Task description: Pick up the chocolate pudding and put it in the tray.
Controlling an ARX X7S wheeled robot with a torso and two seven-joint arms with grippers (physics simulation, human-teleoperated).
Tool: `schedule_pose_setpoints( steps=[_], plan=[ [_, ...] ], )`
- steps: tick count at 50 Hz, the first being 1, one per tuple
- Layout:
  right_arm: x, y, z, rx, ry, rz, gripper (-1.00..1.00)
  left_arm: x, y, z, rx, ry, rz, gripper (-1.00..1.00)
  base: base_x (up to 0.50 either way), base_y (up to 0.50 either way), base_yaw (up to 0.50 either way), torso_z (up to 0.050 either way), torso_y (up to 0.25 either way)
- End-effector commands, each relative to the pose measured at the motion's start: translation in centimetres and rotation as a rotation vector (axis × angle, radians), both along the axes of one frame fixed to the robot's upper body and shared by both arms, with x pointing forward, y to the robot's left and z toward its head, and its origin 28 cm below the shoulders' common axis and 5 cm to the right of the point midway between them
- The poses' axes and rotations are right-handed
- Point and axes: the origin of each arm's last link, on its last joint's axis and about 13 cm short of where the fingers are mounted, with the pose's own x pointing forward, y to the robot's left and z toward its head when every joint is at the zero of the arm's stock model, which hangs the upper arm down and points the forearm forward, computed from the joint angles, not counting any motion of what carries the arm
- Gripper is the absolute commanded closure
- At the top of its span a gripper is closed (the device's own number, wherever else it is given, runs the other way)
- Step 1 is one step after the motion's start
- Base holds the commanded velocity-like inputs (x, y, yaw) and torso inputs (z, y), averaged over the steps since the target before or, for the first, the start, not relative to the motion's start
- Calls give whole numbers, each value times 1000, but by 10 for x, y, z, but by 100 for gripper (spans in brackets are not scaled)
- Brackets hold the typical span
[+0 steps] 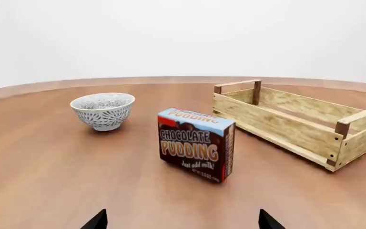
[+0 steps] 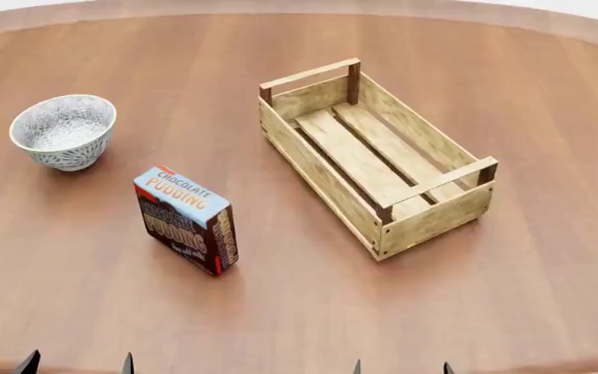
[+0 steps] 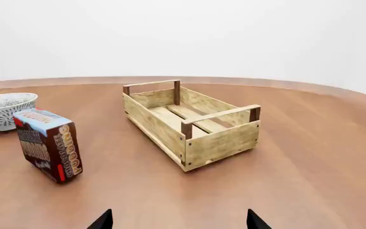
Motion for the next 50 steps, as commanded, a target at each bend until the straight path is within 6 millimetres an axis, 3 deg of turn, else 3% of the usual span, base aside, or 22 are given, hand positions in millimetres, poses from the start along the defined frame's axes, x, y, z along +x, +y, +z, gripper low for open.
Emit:
schedule_pose_setpoints(
  steps=[1, 15, 50],
  plan=[
    [0, 0, -1, 0, 0, 0, -100, 0, 0, 0, 0, 0, 0, -100, 0, 0, 0, 0, 0],
    [12, 0, 31, -72, -54, 5, -100, 5, -3, 29, 28, -56, -29, -100, 0, 0, 0, 0, 0],
    [20, 3, 31, -35, -60, 40, -100, -2, -5, 37, -4, -74, -68, -100, 188, 121, 0, 0, 0]
  ],
)
